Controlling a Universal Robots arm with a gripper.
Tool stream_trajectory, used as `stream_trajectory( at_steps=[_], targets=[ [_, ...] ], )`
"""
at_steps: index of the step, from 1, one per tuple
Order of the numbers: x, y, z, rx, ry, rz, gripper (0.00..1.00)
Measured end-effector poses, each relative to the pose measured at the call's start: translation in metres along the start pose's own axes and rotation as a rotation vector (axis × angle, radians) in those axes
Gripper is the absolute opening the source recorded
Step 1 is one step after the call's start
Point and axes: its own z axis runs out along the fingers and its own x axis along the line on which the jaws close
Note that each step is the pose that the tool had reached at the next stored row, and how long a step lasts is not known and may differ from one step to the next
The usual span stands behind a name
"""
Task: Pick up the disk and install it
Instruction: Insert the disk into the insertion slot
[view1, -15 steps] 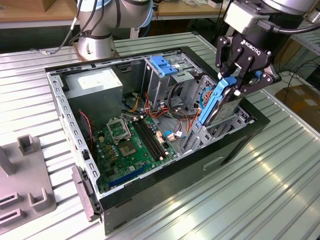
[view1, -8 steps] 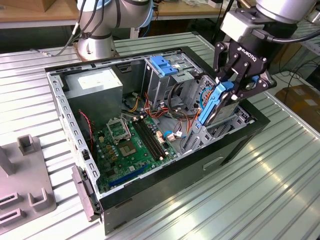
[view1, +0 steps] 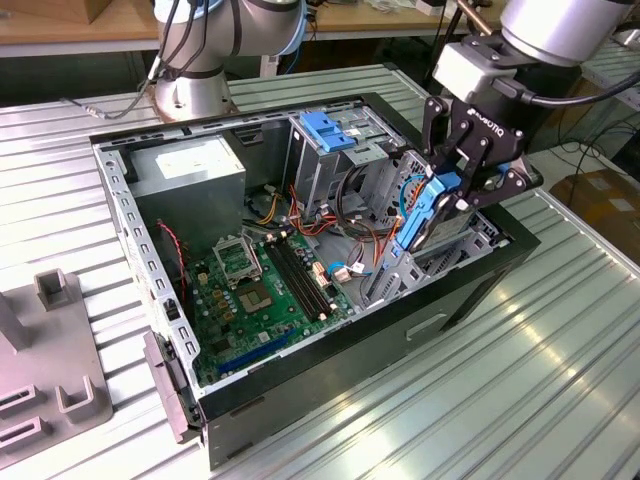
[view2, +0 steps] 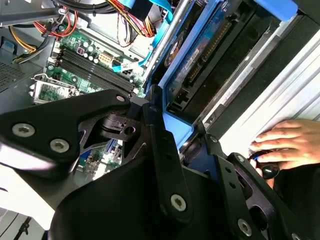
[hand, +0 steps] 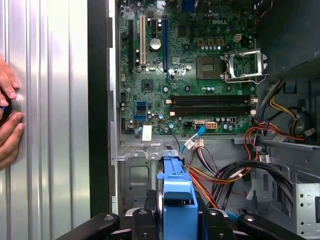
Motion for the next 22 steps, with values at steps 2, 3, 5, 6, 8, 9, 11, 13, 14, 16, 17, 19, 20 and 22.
stream_trajectory(
  at_steps=[2,3,5,6,8,9,11,13,14,16,17,19,20,22],
  targets=[
    [0.0001,-0.0001,0.0049,0.0000,0.0000,0.000,0.37],
    [0.0001,-0.0001,0.0066,0.0000,0.0000,0.000,0.37],
    [0.0002,-0.0001,0.0112,0.0000,0.0001,0.000,0.37],
    [0.0003,-0.0001,0.0132,0.0000,0.0000,0.000,0.37],
    [0.0003,-0.0002,0.0167,0.0000,0.0000,0.000,0.37],
    [0.0003,-0.0002,0.0184,0.0000,0.0000,0.000,0.37],
    [0.0004,-0.0002,0.0221,0.0000,0.0002,0.000,0.37],
    [0.0004,-0.0002,0.0257,0.0000,0.0001,0.000,0.37],
    [0.0005,-0.0003,0.0288,0.0000,0.0002,0.000,0.37],
    [0.0005,-0.0003,0.0319,0.0000,0.0001,0.000,0.37],
    [0.0005,-0.0003,0.0326,0.0000,0.0003,0.000,0.37],
    [0.0005,-0.0003,0.0328,0.0000,0.0002,0.000,0.37],
    [0.0005,-0.0003,0.0328,0.0000,0.0001,0.000,0.37],
    [0.0005,-0.0003,0.0328,0.0000,0.0001,0.000,0.37]
  ],
)
